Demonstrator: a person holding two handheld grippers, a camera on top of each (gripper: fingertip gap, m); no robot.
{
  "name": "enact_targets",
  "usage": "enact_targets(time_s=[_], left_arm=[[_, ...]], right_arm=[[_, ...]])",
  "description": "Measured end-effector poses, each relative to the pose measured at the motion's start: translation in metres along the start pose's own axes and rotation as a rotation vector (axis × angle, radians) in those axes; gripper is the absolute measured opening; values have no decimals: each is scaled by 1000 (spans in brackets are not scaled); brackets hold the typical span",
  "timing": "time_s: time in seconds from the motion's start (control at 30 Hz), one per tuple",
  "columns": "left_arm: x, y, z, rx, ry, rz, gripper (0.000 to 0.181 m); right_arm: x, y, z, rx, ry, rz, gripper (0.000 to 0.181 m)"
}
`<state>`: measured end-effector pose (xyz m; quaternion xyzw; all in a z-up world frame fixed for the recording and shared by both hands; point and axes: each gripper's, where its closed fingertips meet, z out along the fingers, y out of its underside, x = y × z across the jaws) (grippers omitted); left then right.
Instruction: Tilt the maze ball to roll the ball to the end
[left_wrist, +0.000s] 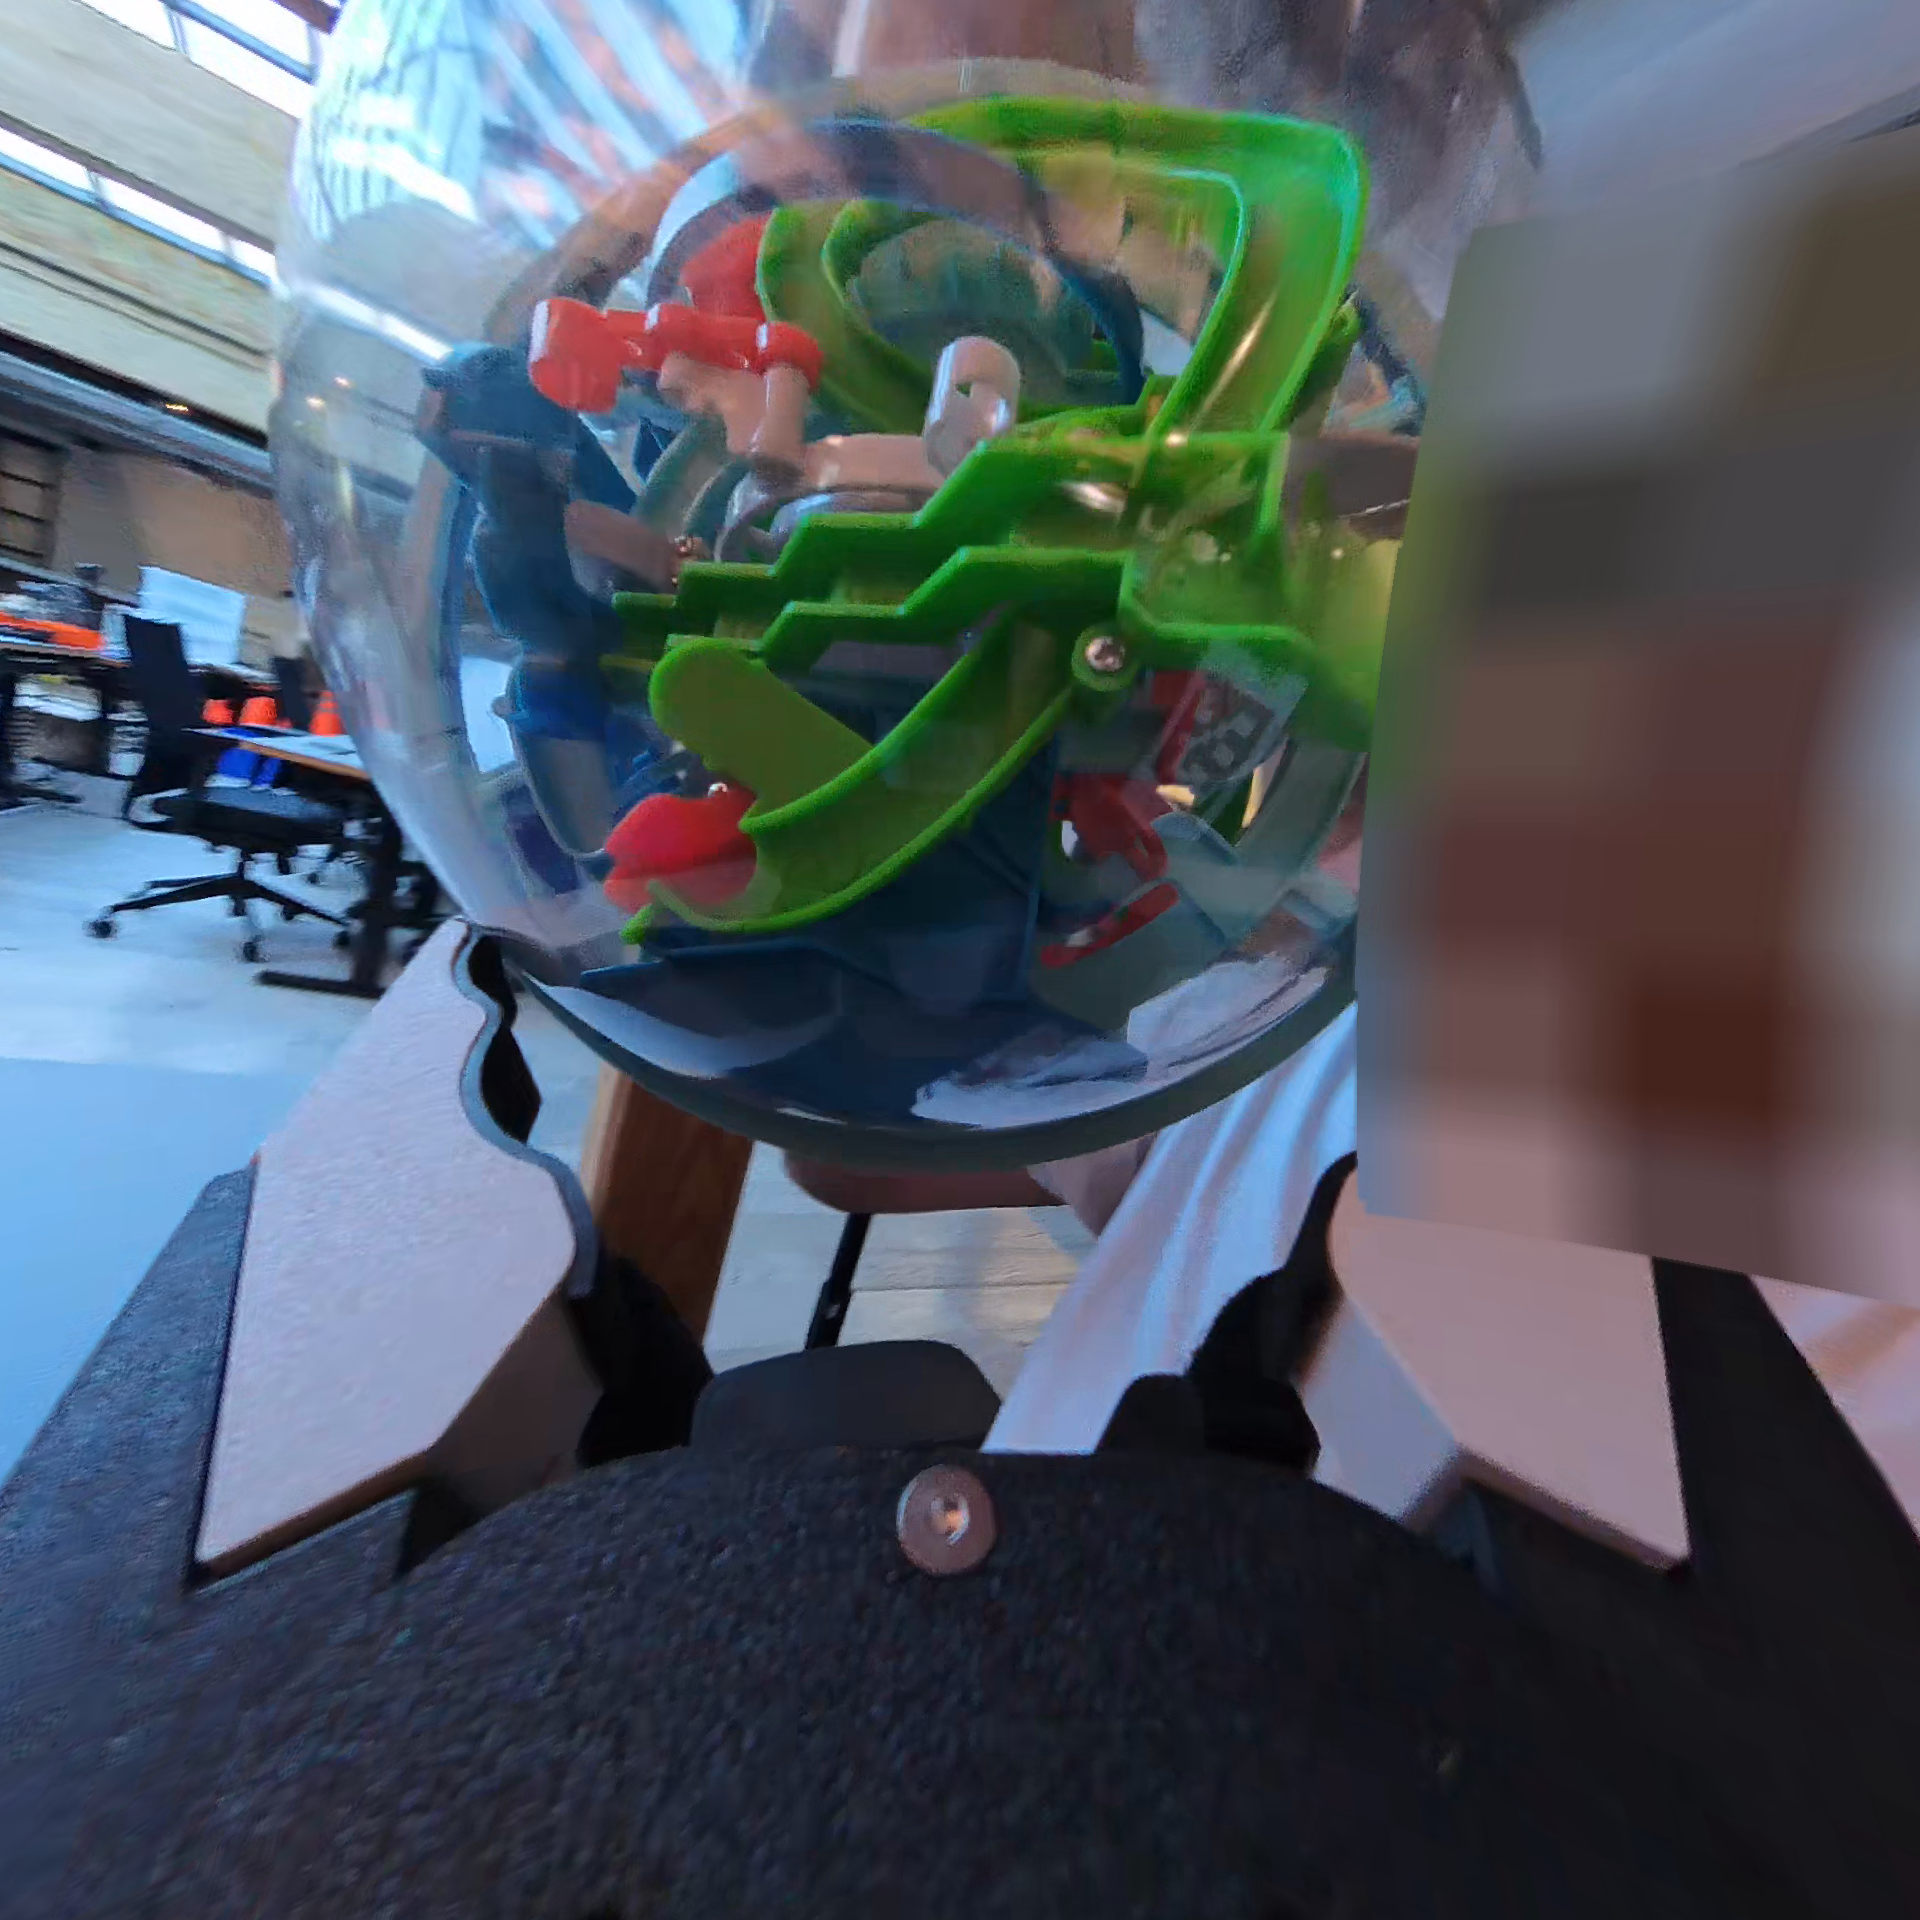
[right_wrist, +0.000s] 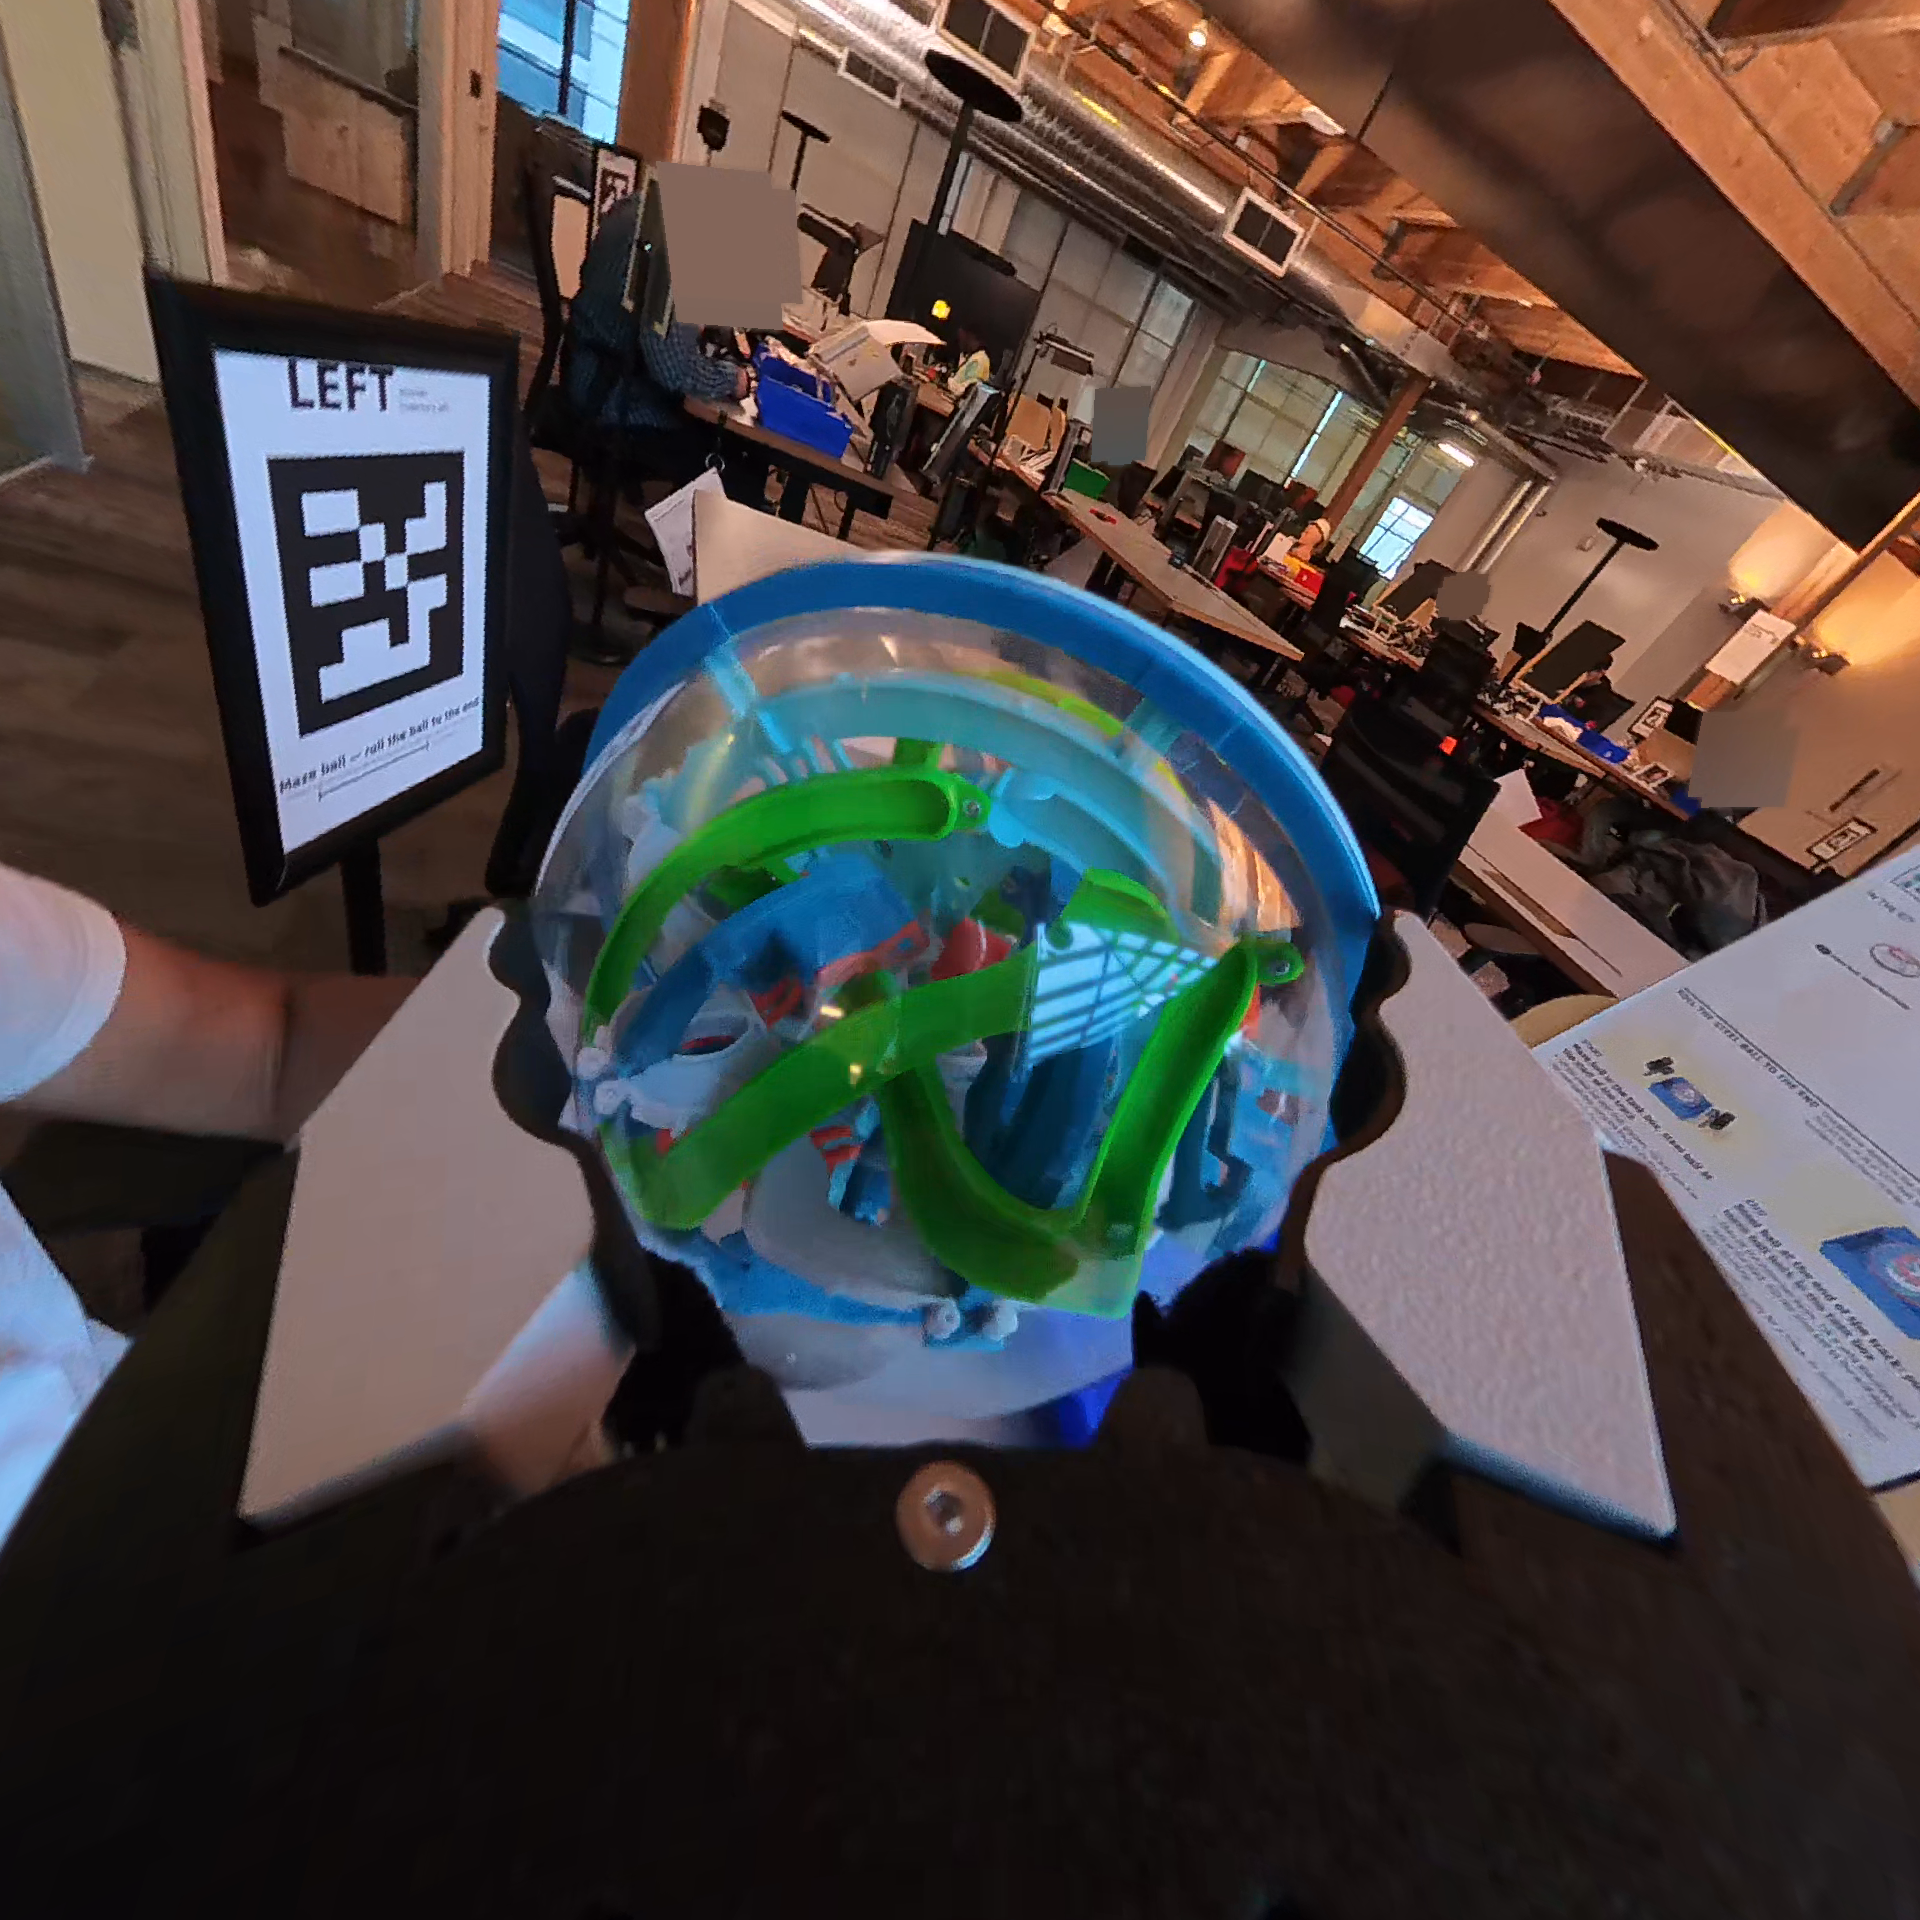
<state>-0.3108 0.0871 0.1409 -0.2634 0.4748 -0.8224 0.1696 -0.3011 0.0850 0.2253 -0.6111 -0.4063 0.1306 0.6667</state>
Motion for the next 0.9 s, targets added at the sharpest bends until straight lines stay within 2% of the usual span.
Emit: enact_targets(time_s=[0.03,0.23,0.37,0.6,0.7,0.8,0.9], left_arm=[[2,0,0,5,28,-12,159],[4,-4,4,31,69,2,158],[6,-4,0,19,71,17,158],[7,-22,-15,-8,-24,147,157],[18,-34,-7,-125,-44,242,158],[35,-51,14,-296,-48,316,158],[52,-74,38,-388,-61,351,157]], right_arm=[[-1,-4,4,7,3,12,146],[-1,-18,13,25,27,59,142],[-4,-18,15,3,39,37,142],[-6,-15,15,-4,48,-55,142],[-13,-37,10,117,44,-153,142],[-21,-75,-7,254,64,-242,142],[-23,-104,-29,348,131,-273,142]])
